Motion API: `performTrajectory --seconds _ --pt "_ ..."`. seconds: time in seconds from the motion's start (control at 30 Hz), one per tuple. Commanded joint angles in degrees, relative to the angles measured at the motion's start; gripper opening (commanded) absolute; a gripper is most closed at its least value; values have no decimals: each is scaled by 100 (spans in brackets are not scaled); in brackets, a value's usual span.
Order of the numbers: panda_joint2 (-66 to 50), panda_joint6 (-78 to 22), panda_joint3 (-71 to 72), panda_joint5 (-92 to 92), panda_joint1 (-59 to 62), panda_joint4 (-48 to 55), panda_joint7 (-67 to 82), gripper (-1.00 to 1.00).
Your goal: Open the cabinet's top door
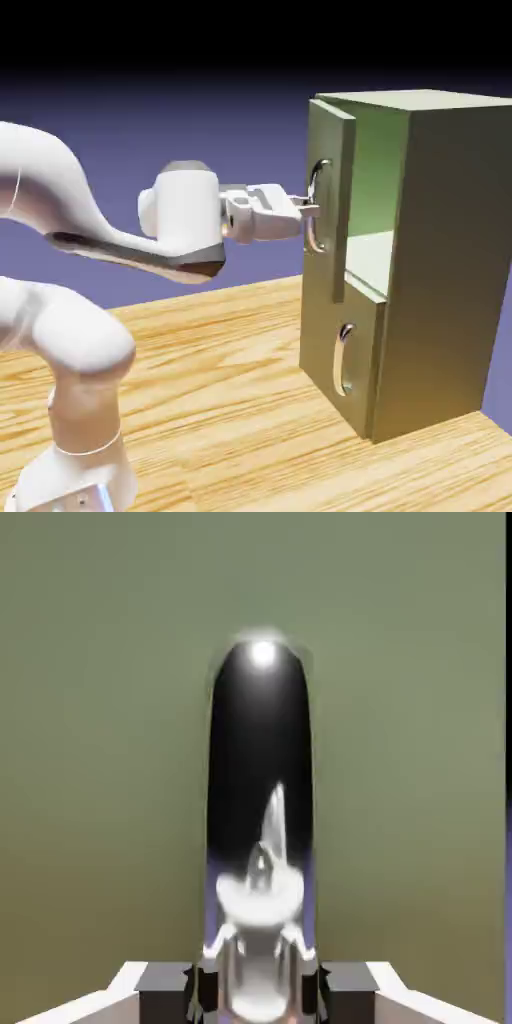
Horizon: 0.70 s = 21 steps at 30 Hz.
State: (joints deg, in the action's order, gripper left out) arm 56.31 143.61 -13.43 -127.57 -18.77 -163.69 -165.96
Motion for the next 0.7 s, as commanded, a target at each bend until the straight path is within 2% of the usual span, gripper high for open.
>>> performTrajectory --seconds 0.0,0.3,0.67 --pt "16 9 208 170 160 -31 -12 -100" --pt "437 -882 1713 2325 479 -399 660 -100" --pt "103 -3055 3738 5057 218 -77 1102 -100"
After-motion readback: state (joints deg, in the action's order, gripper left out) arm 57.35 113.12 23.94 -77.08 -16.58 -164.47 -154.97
